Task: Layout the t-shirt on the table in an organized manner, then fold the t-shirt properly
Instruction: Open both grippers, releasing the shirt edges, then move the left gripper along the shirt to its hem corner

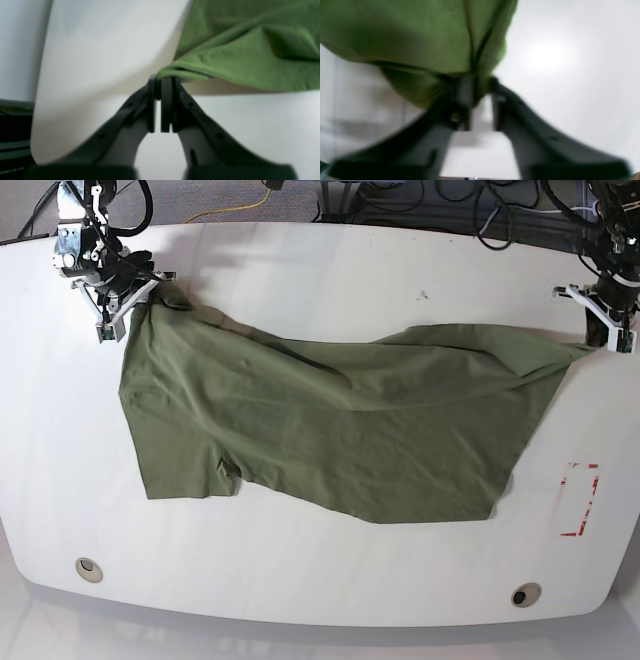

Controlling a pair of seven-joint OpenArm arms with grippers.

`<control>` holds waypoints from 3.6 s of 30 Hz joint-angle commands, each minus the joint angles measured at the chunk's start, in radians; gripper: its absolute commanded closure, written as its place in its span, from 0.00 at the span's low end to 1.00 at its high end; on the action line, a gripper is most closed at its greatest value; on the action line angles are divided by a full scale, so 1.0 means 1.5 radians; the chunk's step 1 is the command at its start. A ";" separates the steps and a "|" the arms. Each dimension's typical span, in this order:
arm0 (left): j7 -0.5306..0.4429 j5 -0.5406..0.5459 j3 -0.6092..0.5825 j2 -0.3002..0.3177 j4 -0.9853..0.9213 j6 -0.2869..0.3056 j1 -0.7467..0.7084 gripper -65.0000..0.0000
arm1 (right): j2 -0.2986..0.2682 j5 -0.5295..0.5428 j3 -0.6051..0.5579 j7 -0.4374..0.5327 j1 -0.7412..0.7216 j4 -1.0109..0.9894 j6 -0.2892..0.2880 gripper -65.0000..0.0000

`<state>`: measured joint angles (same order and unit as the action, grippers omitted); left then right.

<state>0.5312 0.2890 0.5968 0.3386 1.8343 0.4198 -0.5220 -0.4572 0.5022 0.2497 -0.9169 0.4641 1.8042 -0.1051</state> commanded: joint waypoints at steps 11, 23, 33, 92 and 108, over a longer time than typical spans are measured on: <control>-0.015 0.004 0.008 0.010 0.011 -0.006 -0.008 0.12 | 0.013 -0.002 0.011 0.013 -0.005 0.014 0.000 0.15; -0.015 0.007 0.010 0.013 0.012 -0.004 0.055 0.12 | 0.013 0.000 0.067 0.044 -0.046 0.034 -0.005 0.03; -0.019 0.008 0.008 0.008 0.029 -0.003 0.143 0.12 | 0.012 -0.001 0.097 0.040 -0.116 0.067 -0.046 0.03; -0.015 0.003 -0.107 -0.053 0.015 -0.006 0.346 0.12 | 0.048 0.052 0.208 0.088 -0.380 -0.378 -0.272 0.03; -0.015 0.003 -0.107 -0.053 0.012 -0.006 0.346 0.12 | 0.069 0.117 0.205 0.083 -0.354 -0.379 -0.272 0.03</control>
<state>0.5343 0.2855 0.4328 0.2424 1.8385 0.4122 -0.0177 -0.3378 0.6590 0.5541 -0.8051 -0.0570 1.2182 -0.5068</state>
